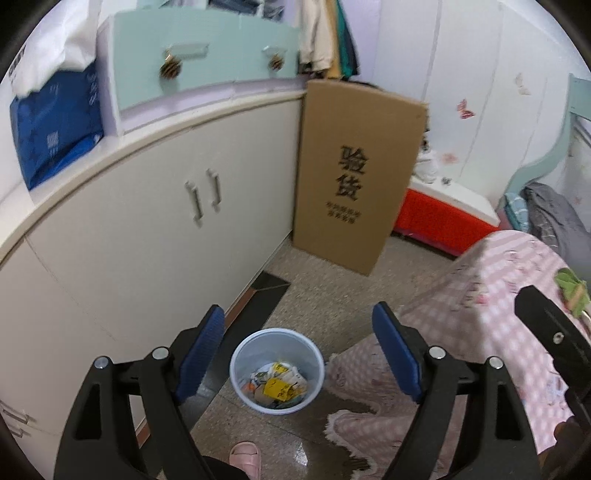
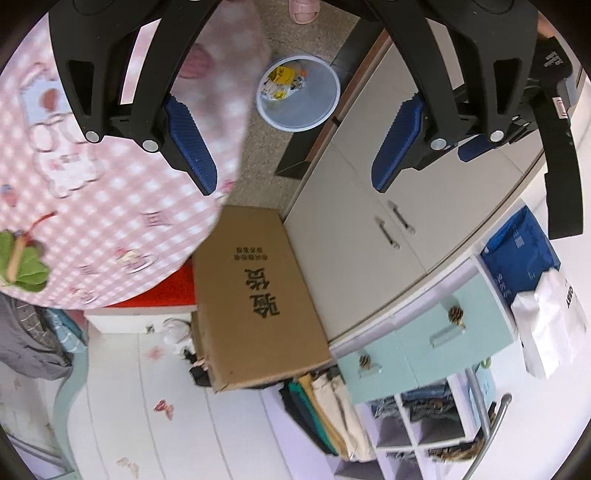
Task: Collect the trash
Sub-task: 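Move both open grippers back toward the table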
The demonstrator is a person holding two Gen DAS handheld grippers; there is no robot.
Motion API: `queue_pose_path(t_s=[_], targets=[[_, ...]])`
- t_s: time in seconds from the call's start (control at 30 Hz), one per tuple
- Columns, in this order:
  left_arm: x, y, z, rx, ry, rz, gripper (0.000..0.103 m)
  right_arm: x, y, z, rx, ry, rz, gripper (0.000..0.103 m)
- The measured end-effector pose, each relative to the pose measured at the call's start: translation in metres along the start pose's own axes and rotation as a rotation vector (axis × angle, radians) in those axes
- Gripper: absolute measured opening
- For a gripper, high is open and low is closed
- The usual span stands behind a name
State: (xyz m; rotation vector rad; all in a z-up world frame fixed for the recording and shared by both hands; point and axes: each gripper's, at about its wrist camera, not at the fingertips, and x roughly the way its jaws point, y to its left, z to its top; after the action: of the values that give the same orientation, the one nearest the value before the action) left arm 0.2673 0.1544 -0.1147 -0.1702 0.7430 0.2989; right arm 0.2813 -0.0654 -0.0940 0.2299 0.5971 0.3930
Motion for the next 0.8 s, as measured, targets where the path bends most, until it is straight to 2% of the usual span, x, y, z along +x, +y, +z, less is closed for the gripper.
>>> queue_pose_path(t_s=[0.13,0.33,0.43,0.57,0.8], targets=[[-0.021,-0.033,-0.002,0.053,-0.033,-0.04,0.082,-0.028,-0.029,0.004,0.016,-0.033,-0.036,0.086],[-0.039,-0.104,-0.011,0.159,-0.036,-0.149,0.083,-0.071,-0.101,0.008,0.056,-0.073,-0.145,0.086],[-0.04,-0.15,-0.018,0.23,-0.021,-0.216,0.083,-0.088,-0.136,0.01,0.071,-0.079,-0.208,0.086],[-0.036,-0.202,-0.023,0.308,-0.009,-0.26,0.083,-0.112,-0.196,0.013,0.104,-0.092,-0.315,0.086],[-0.025,-0.298,-0.027,0.41,0.007,-0.362,0.083,-0.137,-0.276,0.023,0.206,-0.141,-0.4,0.086]])
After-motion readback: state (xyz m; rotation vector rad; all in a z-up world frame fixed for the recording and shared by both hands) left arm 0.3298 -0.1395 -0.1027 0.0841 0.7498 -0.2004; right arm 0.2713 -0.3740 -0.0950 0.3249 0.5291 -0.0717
